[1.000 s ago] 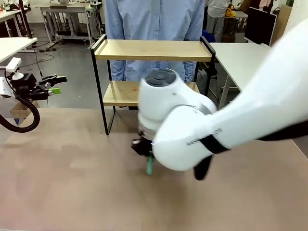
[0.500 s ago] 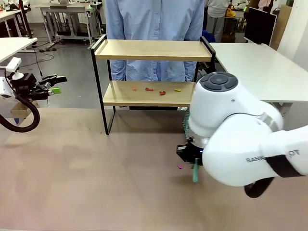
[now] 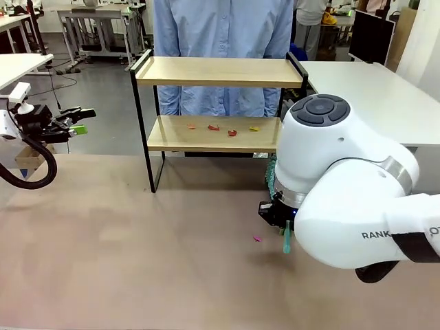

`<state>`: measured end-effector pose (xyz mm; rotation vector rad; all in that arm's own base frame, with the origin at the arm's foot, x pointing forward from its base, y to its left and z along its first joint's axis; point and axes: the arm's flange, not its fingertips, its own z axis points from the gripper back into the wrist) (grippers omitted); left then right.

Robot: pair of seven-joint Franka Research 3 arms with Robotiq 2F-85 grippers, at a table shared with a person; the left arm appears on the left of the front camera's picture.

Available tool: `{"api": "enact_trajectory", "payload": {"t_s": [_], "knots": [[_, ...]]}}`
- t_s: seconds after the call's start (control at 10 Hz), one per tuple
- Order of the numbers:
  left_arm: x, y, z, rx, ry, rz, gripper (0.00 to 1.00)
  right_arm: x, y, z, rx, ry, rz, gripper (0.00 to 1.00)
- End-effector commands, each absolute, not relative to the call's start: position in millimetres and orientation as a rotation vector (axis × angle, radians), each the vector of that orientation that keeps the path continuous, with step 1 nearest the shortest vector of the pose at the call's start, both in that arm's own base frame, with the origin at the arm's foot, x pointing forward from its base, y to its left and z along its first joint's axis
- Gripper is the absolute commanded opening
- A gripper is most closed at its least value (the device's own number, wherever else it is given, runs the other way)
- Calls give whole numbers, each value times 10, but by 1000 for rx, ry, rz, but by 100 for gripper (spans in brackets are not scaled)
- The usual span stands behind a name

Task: Clean the shelf.
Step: Clean the specific section of the Shelf indicated by the human with the Duster.

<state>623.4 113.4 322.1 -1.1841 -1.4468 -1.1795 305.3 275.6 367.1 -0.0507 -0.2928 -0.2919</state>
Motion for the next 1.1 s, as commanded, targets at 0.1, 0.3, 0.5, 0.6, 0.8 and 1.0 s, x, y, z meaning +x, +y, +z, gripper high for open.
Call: {"api": "enact_trajectory", "payload": {"t_s": [0.1, 0.3, 0.5, 0.6, 0.8, 1.0], "knots": [[6229, 1134, 3253, -1176, -1453, -1187, 100, 3053, 2756, 3671, -51, -293, -292, 13], [6229, 1134, 3253, -1176, -1453, -1187, 100, 2925, 2549, 4007, 22, -325, -167, 13], [6229, 1134, 3253, -1176, -1453, -1187, 100, 2784, 2404, 4243, 103, -327, -17, 13], [6229, 1134, 3253, -1176, -1453, -1187, 100, 2715, 2329, 4323, 152, -321, 60, 13], [6229, 1134, 3253, -1176, -1453, -1187, 100, 2617, 2167, 4439, 248, -261, 197, 13], [6229, 1134, 3253, -1176, -1453, -1187, 100, 2543, 2037, 4533, 278, -183, 311, 13]]}}
